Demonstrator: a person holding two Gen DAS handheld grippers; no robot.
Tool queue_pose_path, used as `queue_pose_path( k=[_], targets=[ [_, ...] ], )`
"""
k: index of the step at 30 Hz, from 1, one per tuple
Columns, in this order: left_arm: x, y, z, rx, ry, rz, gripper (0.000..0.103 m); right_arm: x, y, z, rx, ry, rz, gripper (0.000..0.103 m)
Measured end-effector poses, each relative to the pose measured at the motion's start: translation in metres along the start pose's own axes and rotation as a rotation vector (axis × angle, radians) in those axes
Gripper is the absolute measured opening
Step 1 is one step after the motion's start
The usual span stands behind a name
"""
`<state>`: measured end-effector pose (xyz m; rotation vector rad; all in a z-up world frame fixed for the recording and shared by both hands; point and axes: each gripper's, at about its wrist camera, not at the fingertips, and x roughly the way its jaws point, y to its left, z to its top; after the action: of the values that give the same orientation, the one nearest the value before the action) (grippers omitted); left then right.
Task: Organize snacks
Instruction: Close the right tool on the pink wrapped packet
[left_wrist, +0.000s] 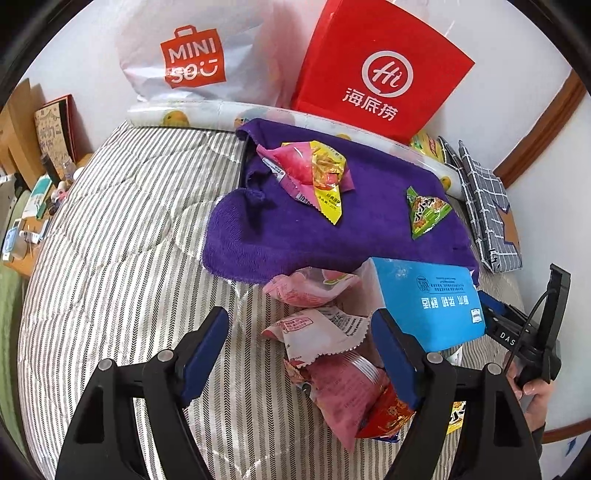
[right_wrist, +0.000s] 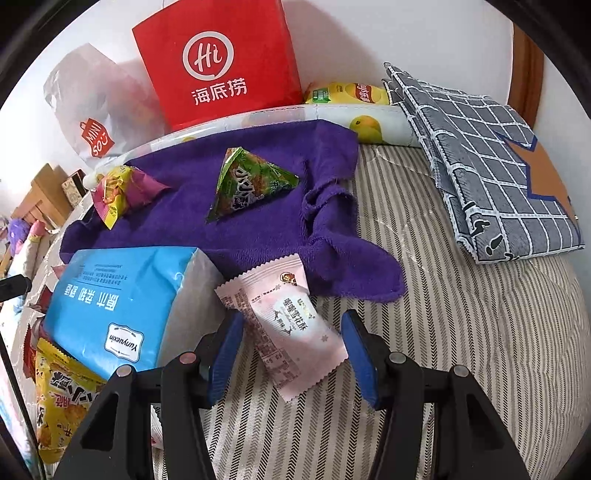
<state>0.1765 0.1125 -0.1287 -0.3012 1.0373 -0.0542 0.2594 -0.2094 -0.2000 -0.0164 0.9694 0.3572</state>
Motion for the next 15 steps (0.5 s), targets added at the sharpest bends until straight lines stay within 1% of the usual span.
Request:
queue_pose_path(
  k=[4, 8, 10, 11, 12, 15],
  targets=[
    [0.0009, -0.0003, -0.0014, -0.002, 0.008, -0.005, 0.079, 0.0034, 0.0013, 0.0012, -0.013, 0.006, 0.043, 0.054],
    [0.0017, -0.0024, -0.0043, 0.002, 0.02, -0.006, 0.079, 0.0083, -0.005, 0.0029, 0.001, 0.026, 0.1, 0.058],
    [0.0002, -0.0034, -0.0054, 0.004, 0.019, -0.002, 0.079, 0.0079, -0.0046, 0.0022, -0.004, 0.029, 0.109, 0.057],
    [-0.0007, -0.0039, -0.0056, 0.003, 0.017, -0.003, 0.079, 0.0067, -0.0036, 0.0015, -0.01, 0.029, 0.113, 0.053],
    [-0.0018, -0.0045, -0.0059, 0.002, 0.015, -0.006, 0.079, 0.0051, -0.0022, 0.0003, -0.02, 0.028, 0.119, 0.046],
    [-0.0048, -0.0067, -0.0069, 0.004, 0.01, -0.011, 0.079, -0.0001, 0.0027, -0.0054, -0.041, 0.03, 0.145, 0.031]
  ],
)
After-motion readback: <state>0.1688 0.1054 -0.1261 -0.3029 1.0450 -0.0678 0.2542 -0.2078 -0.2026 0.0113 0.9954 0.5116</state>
